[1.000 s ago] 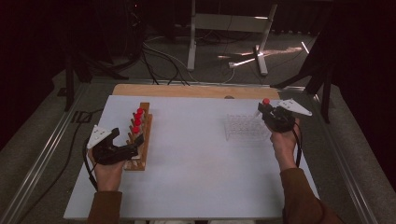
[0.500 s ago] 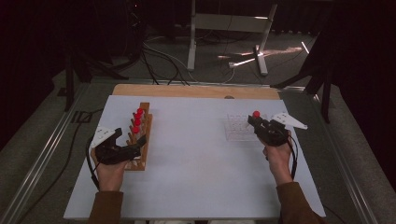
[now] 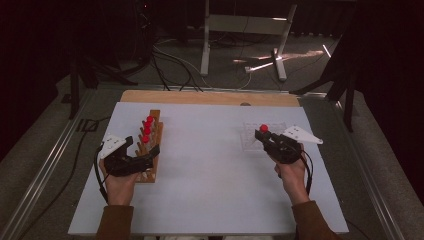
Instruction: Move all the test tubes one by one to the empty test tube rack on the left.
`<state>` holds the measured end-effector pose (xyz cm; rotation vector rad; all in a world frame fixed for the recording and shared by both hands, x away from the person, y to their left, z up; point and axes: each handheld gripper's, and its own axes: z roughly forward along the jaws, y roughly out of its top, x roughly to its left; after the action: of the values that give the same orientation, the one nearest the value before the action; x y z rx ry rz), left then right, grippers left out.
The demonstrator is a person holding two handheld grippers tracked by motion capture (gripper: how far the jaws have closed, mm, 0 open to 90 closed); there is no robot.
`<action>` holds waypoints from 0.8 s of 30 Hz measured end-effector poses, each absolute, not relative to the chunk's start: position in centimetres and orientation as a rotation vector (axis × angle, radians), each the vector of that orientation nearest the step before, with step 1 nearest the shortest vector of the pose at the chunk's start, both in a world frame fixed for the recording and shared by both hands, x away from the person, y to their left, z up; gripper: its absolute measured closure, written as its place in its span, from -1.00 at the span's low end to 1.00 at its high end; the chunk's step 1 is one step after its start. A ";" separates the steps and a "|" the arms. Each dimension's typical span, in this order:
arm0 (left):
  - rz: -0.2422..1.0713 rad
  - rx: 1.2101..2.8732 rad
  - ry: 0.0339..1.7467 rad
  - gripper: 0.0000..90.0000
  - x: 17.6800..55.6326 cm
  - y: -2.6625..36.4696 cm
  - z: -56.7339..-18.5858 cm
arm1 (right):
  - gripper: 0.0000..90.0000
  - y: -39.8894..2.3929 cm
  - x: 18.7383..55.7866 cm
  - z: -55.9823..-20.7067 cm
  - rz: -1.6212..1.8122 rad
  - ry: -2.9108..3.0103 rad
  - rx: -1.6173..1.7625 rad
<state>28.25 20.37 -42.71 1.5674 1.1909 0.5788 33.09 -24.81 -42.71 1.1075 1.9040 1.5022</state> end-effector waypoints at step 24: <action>0.510 1.659 0.975 -0.99 27.6 16.0 -39.7 | 0.64 -19.9 31.0 -42.2 1.627 2.133 0.876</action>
<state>27.58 15.98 -39.72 1.6588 0.9750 0.5105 30.98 -19.91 -42.25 0.8758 2.1333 1.6272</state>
